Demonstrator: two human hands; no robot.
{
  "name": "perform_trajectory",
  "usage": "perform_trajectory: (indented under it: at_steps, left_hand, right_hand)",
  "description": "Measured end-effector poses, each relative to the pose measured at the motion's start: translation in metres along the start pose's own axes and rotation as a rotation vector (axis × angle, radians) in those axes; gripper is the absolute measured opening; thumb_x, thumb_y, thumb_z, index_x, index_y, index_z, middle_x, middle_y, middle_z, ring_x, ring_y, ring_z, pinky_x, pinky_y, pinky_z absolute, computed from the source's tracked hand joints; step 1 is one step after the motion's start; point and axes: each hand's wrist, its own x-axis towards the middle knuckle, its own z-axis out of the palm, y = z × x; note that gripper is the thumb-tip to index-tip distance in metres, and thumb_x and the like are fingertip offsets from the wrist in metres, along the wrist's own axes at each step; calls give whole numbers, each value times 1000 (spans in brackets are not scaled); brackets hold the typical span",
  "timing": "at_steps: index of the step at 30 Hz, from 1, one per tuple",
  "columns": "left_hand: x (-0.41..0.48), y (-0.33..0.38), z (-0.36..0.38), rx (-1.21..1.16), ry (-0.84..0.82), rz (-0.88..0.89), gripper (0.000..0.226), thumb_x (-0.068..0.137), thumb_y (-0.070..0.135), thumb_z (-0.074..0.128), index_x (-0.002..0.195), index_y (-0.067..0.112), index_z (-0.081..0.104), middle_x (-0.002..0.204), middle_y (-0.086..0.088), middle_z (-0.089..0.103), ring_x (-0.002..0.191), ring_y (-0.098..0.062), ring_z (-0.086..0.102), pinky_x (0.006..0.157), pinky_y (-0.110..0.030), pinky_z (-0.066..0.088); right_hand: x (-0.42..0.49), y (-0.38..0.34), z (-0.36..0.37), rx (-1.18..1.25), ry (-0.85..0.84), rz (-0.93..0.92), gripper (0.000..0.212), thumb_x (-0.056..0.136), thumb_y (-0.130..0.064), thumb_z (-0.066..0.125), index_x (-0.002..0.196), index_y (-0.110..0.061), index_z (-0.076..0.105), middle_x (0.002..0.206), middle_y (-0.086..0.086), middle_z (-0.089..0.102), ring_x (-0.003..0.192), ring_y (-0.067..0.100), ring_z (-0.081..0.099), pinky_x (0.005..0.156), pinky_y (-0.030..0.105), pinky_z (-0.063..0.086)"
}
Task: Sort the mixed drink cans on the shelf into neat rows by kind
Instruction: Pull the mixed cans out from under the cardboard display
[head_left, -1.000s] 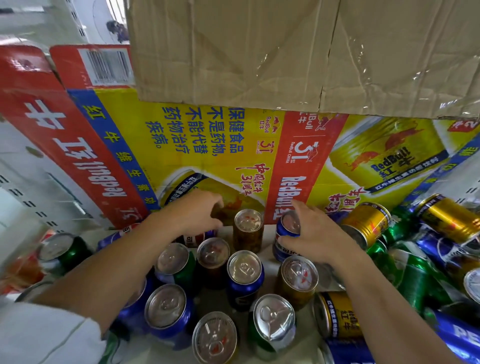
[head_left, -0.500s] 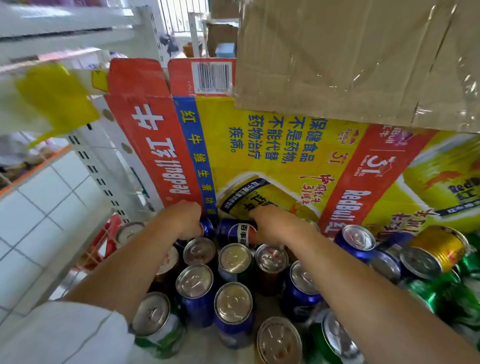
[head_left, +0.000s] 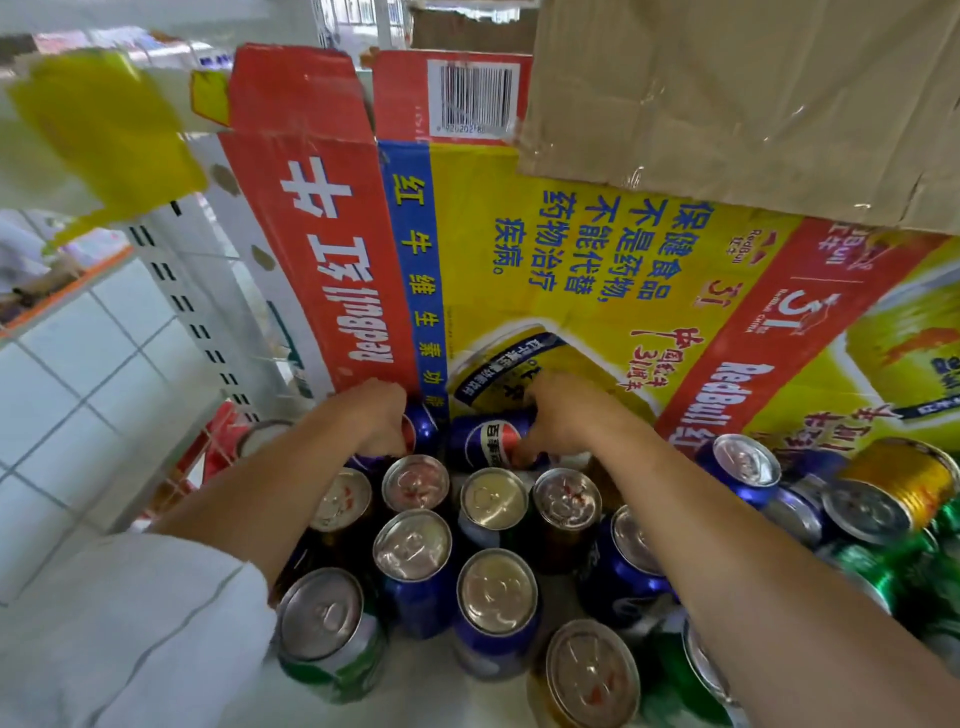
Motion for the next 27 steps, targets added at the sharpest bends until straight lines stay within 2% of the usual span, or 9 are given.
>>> perform_trajectory:
  at_steps: [4,7,11,14,18,20,22,25,27]
  left_hand:
    - [-1,-11,-14,-100,-23,41,45,66,33,83,99,11,60,94,-5,64,85,-21,61,73,-33,53]
    - [-1,-18,-18,-157,-4,124,40,57,36,87,82,19,62,83,-1,66,76,-17,62,65,-31,50]
    - [-5,-23,-16,-180,56,175,39,58,34,89,75,24,55,78,6,61,72,-10,56,58,-26,40]
    - [-8,-25,-14,-150,82,156,44,58,35,88,86,22,56,87,4,60,79,-13,57,61,-26,42]
    - [-17,-28,-17,-131,-6,101,48,63,31,88,95,16,54,93,1,58,87,-18,57,67,-27,44]
    - [-19,-33,-17,-174,-64,103,48,65,33,87,97,9,59,97,-4,62,88,-21,60,70,-29,46]
    - [-20,-39,-17,-266,-88,118,46,69,35,85,101,12,61,102,-3,63,91,-19,60,77,-32,48]
    - [-27,-40,-21,-358,-4,122,55,75,38,80,122,19,58,124,1,59,109,-17,55,93,-33,45]
    - [-33,-36,-26,-377,79,132,64,82,40,73,136,16,50,137,-2,53,122,-20,51,101,-32,40]
  right_hand:
    - [-14,-4,-14,104,132,-37,50,70,-38,83,109,-13,63,94,0,62,82,18,56,59,28,41]
    - [-19,-8,-12,68,219,-76,42,73,-35,80,104,-12,65,98,1,64,84,20,57,64,32,47]
    - [-21,-8,-4,35,288,-98,35,77,-31,77,107,-14,66,101,6,65,91,26,61,70,35,52]
    - [-18,-10,1,47,276,-125,39,80,-29,75,115,-17,63,109,8,64,98,27,60,73,34,50]
    - [-16,-11,2,83,276,-132,41,81,-26,75,118,-18,60,116,7,63,105,26,58,79,34,49]
    - [-18,-10,3,99,293,-126,47,81,-26,74,125,-17,58,123,5,61,113,24,55,85,34,47]
    - [-20,-9,3,135,330,-107,52,82,-26,75,129,-16,56,126,4,60,115,22,55,86,32,45]
    - [-24,-11,8,153,397,-81,48,81,-25,75,125,-14,58,119,5,63,108,23,58,85,33,48]
    - [-25,-13,13,181,410,-77,44,82,-25,74,122,-13,59,116,5,65,106,23,59,84,35,50]
